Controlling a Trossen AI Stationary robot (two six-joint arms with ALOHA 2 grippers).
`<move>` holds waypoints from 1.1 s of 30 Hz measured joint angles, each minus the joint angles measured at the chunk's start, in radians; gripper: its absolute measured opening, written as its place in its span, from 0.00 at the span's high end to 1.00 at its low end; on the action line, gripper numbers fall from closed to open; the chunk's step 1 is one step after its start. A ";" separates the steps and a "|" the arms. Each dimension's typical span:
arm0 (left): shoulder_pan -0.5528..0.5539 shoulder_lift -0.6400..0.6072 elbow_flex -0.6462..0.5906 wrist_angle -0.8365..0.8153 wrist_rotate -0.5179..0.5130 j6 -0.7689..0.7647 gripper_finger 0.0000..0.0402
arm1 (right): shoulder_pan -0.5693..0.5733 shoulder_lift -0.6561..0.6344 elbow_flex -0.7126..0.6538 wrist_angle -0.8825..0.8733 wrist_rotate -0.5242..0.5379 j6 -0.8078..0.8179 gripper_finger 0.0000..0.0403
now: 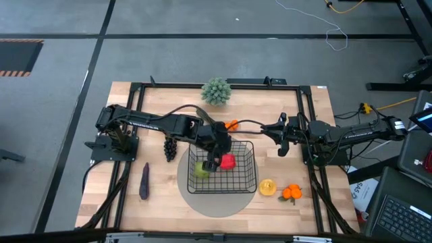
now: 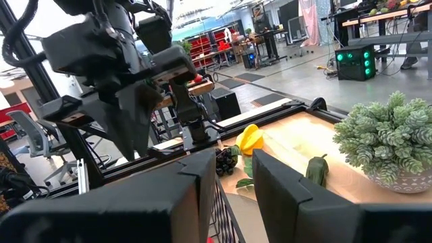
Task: Build produce basket
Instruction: Put the yellow star fruit into the black wire basket
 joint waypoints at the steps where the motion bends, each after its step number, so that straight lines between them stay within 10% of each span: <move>1: 0.000 -0.004 0.000 -0.034 0.000 -0.019 0.88 | 0.000 0.000 0.000 0.000 0.000 0.000 0.76; 16: -0.037 -0.025 0.000 -0.809 0.001 -0.431 0.99 | 0.000 0.000 0.001 0.000 0.001 0.000 0.76; 23: -0.084 -0.140 0.000 -0.802 0.042 -0.383 1.00 | 0.000 0.001 0.001 0.001 0.001 0.001 0.76; 33: -0.142 -0.412 -0.099 -0.798 -0.299 -0.702 0.97 | 0.000 0.003 0.001 0.001 0.001 0.001 0.76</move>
